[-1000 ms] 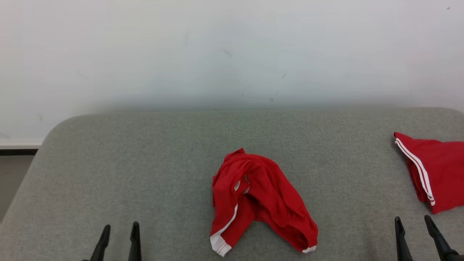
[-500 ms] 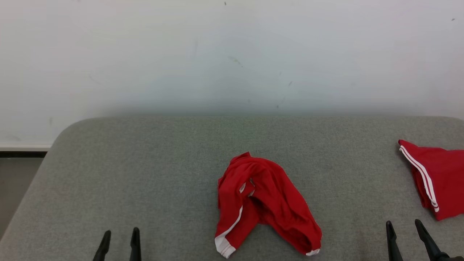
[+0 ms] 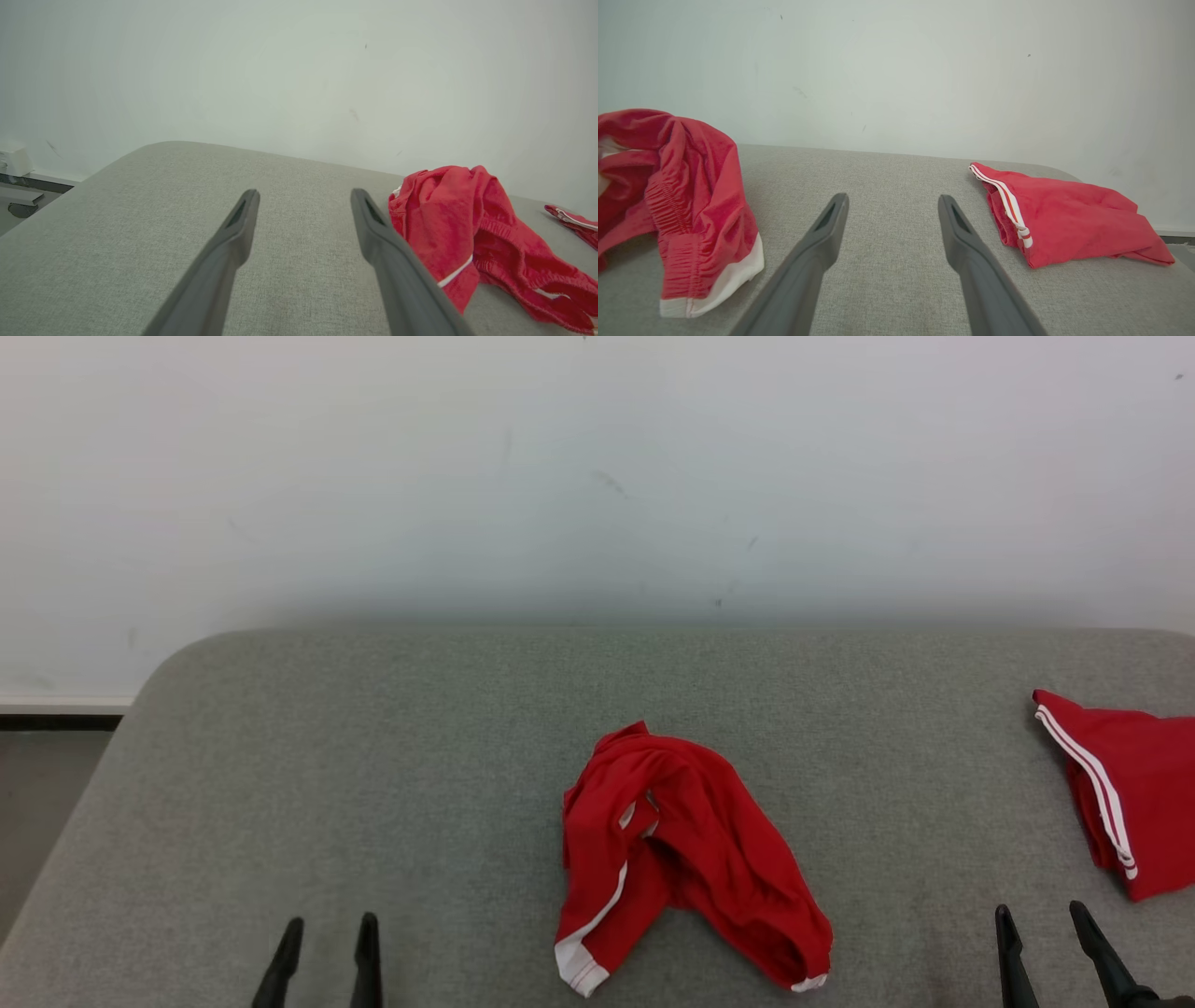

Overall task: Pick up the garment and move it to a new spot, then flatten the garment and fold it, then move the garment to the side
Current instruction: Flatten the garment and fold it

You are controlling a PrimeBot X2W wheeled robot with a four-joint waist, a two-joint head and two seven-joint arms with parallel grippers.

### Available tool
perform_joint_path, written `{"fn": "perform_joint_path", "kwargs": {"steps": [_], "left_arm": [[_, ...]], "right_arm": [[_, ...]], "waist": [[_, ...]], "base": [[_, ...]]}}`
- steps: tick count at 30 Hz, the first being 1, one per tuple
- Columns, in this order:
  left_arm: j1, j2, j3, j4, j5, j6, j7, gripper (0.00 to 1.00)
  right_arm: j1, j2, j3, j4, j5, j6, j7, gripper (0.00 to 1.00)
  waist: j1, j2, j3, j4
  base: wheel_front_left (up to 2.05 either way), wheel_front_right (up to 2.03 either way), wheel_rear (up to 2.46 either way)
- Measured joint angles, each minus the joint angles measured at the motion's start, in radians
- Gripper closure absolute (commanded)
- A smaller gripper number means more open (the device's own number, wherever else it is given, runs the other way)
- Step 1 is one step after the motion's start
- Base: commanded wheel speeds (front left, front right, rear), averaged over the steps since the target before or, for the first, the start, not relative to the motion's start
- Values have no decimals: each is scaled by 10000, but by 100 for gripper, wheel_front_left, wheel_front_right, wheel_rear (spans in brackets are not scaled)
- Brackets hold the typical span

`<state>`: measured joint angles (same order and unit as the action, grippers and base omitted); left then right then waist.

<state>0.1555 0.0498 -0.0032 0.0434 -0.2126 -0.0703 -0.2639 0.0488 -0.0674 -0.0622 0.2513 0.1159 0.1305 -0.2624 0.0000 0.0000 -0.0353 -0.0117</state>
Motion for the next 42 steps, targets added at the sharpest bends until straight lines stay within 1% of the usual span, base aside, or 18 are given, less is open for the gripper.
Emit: {"fn": "perform_joint_path", "kwargs": {"steps": [4, 9, 15, 16, 19, 22, 26, 28, 30, 32, 38, 42], "left_arm": [[-143, 0, -437, -341, 270, -113, 0, 0], [-754, -2, -1197, -859, 267, -267, -2, 0], [-1517, -4, -2915, -830, -125, -389, -2, 0], [-1642, -10, -3187, -725, -341, -393, -4, 0], [-2017, -10, -4021, -127, -362, -376, -2, 0], [-2302, -15, -4824, 763, -522, -221, 0, 0], [-2548, -13, -5570, 2109, -991, 38, 194, 0], [-2680, -17, -5768, 2594, -1262, 188, 265, 0], [-2922, -15, -5954, 3020, -1262, 274, 274, 0], [-3195, -13, -6105, 3335, -1308, 288, 253, 0], [-3711, -17, -6437, 3914, -1501, 420, 144, 0], [-3852, -15, -6633, 4125, -1616, 502, 73, 0]], "right_arm": [[-47, 2, 0, 2, 2, 0, 0, 0], [-208, -8, 54, -10, 4, 0, 0, 0], [-446, -19, 111, -50, 6, 0, 0, 0], [-491, -19, 142, -69, 6, 0, 0, 0], [-616, -6, 238, -71, 15, 0, 0, 0], [-711, 6, 267, -71, 50, 0, 0, 0], [-736, 48, 198, -94, 113, 2, 0, 0], [-746, 58, 148, -128, 117, 2, 0, 0], [-779, 71, 84, -165, 119, 2, 0, 0], [-843, 79, 52, -217, 142, 2, 0, 0], [-929, 109, 58, -259, 192, 2, 0, 0], [-965, 121, 17, -282, 207, 2, 0, 0]], "waist": [[0, 0, 51, -67], [0, 0, 117, -334], [1, 0, 241, -857], [1, 0, 270, -963], [1, 0, 374, -1336], [1, 0, 491, -1761], [1, 0, 690, -2346], [1, 0, 812, -2600], [1, 0, 961, -2819], [1, 0, 1135, -2984], [1, 0, 1480, -3365], [1, 0, 1592, -3489]], "base": [[0, 0, 0], [0, 0, 0], [0, 0, 0], [0, 0, 0], [0, 0, 0], [0, 0, 0], [0, 0, 0], [0, 0, 0], [0, 0, 0], [0, 0, 0], [0, 0, 0], [0, 0, 0]]}}
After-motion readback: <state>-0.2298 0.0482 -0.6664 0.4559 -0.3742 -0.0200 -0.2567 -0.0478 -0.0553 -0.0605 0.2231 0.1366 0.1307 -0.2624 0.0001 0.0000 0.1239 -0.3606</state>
